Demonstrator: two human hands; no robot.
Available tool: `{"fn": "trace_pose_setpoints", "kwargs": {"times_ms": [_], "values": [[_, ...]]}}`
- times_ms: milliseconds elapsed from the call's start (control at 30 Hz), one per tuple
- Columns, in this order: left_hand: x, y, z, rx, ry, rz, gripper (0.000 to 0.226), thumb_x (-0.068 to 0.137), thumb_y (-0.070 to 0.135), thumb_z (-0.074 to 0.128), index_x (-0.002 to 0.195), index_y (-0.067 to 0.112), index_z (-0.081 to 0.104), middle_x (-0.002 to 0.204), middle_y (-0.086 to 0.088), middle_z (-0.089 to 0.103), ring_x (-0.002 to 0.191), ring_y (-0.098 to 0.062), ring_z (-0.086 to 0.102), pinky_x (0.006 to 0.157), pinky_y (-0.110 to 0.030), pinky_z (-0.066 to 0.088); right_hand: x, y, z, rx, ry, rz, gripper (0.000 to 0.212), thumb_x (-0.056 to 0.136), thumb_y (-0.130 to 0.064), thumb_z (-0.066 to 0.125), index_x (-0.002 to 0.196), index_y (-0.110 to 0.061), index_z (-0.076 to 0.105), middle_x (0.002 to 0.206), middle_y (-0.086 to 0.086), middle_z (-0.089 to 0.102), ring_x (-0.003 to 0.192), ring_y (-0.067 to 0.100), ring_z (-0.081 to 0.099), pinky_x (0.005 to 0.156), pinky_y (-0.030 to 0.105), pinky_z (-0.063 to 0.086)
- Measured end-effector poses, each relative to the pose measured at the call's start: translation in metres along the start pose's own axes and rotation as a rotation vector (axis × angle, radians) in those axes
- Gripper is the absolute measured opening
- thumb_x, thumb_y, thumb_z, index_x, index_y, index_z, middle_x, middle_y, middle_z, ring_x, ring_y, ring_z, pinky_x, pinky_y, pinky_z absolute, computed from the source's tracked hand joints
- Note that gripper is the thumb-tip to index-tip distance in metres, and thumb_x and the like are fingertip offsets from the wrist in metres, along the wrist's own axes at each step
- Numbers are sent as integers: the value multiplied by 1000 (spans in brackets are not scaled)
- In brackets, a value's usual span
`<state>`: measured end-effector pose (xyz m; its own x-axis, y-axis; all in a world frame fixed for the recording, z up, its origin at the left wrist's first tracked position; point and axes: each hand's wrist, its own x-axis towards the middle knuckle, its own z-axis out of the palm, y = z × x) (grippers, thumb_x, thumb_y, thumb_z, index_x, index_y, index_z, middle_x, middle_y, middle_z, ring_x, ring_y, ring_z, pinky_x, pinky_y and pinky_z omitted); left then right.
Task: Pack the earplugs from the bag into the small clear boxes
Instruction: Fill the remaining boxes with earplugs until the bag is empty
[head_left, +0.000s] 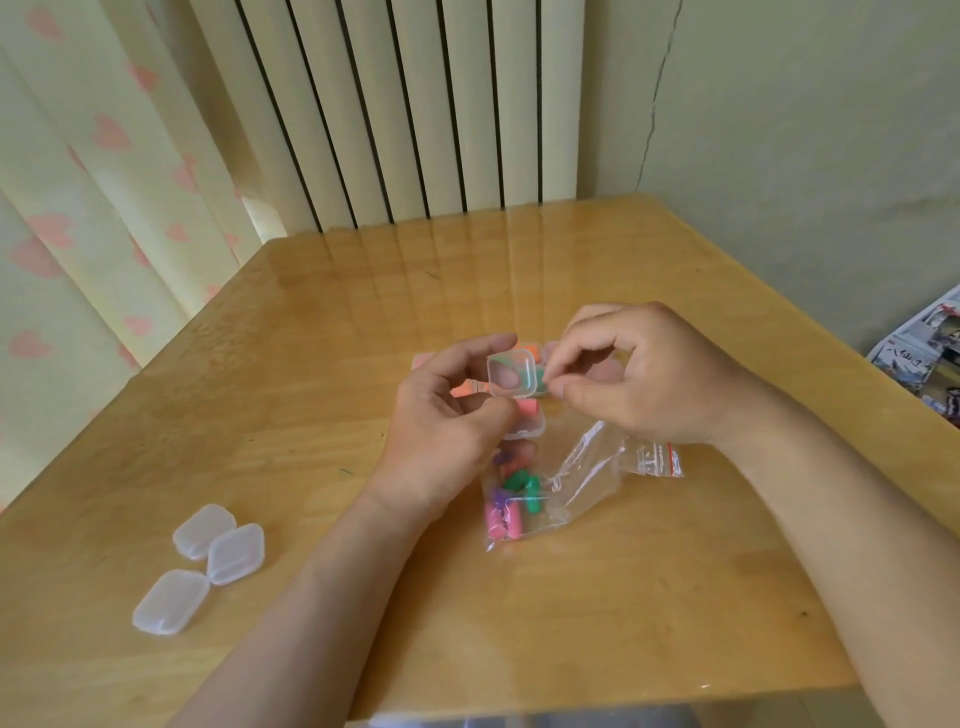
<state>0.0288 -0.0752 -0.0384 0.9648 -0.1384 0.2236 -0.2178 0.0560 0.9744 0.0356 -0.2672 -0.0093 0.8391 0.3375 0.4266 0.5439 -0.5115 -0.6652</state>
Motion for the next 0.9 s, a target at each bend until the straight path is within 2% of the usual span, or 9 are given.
{"fn": "trace_pose_setpoints", "kwargs": {"times_ms": [67,133,233,333,467,567,633,767,900], "values": [[2,-2,-2,9,25,14,48,72,-4,64,113,20,70,115,-27,57,63,-31,72,58,-45,60,2,-1,-7,-9,91,18,12,75,-10,65,74,-18,74,73,-8,63,65,7,58,62,23,48],[3,-3,-2,6,26,8,50,68,-2,64,112,22,70,117,-28,55,66,-31,71,58,-44,59,1,2,-19,-30,117,114,16,69,-15,53,69,-18,69,58,-10,53,52,4,44,53,19,37],[3,-4,-1,28,24,3,51,69,-3,66,109,27,70,119,-28,52,70,-36,69,57,-40,59,-1,9,-32,-147,-40,292,9,71,-12,60,66,-19,59,54,-8,50,50,8,41,53,28,37],[4,-3,-1,42,21,-13,53,79,-18,62,110,25,67,118,-26,52,69,-28,70,54,-37,59,-6,8,-33,-171,-194,365,18,72,-2,64,64,-17,58,60,-4,56,48,9,44,53,30,40],[3,-4,-3,55,15,-16,51,76,-12,64,110,26,67,116,-23,52,69,-32,71,54,-39,59,-7,4,-28,-105,-265,318,18,72,5,67,70,-12,61,57,-10,60,46,1,46,50,20,41],[3,-6,-3,76,31,-27,50,76,-10,64,108,27,68,115,-21,54,67,-40,71,53,-47,60,-4,8,-24,-16,-240,252,27,71,12,64,69,-15,63,70,2,68,59,8,58,60,31,50],[4,-6,-3,96,40,-31,50,78,-13,64,107,28,68,115,-20,54,61,-43,69,52,-48,60,-3,11,-20,56,-209,217,32,71,15,61,68,-16,60,71,1,68,66,14,62,64,35,51],[5,-7,-2,120,44,-25,51,81,-18,59,107,25,66,112,-19,55,44,-23,60,46,-40,57,-1,12,-10,62,-158,143,27,69,-10,78,64,-21,53,73,9,68,86,26,73,68,46,59],[5,-5,-3,143,51,-32,49,81,-15,62,107,26,65,114,-17,56,46,-25,63,47,-37,57,-2,7,-5,135,-178,189,24,81,3,74,69,-7,56,60,13,63,51,18,64,51,31,51]]}}
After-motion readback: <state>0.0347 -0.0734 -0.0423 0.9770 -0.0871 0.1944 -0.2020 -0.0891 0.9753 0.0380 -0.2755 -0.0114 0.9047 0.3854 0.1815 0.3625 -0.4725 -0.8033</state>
